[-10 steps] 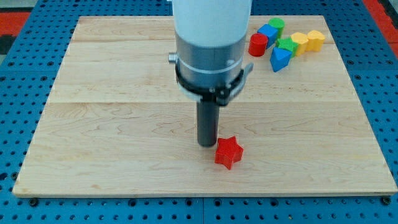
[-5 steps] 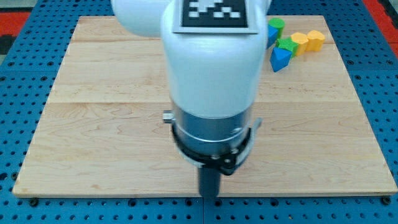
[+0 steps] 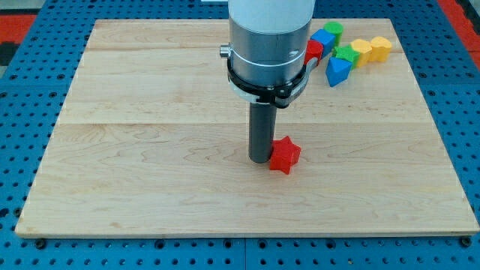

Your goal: Move the red star diagonal bottom left to the red circle

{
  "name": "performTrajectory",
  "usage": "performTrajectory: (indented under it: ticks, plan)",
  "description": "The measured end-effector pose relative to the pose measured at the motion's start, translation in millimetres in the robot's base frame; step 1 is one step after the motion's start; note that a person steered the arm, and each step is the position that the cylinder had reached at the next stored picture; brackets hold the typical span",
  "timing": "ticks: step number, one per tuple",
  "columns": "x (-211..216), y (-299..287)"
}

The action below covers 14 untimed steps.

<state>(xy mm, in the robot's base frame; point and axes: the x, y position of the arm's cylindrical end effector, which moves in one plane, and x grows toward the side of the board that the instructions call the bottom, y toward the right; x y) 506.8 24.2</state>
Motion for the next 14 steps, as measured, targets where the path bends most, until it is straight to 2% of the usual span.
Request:
performTrajectory:
  ticks: [1, 3, 4, 5, 6, 7, 8, 9, 10, 11, 12, 13, 14]
  plan:
    - [-5, 0]
    - [87, -8]
    - [56, 27]
    - [6, 35]
    - [6, 29]
    - [-14, 28]
    - [-81, 28]
    - [-110, 28]
    - [-81, 28]
    - [-30, 49]
    - [-22, 111]
    - [-54, 112]
    - [-59, 107]
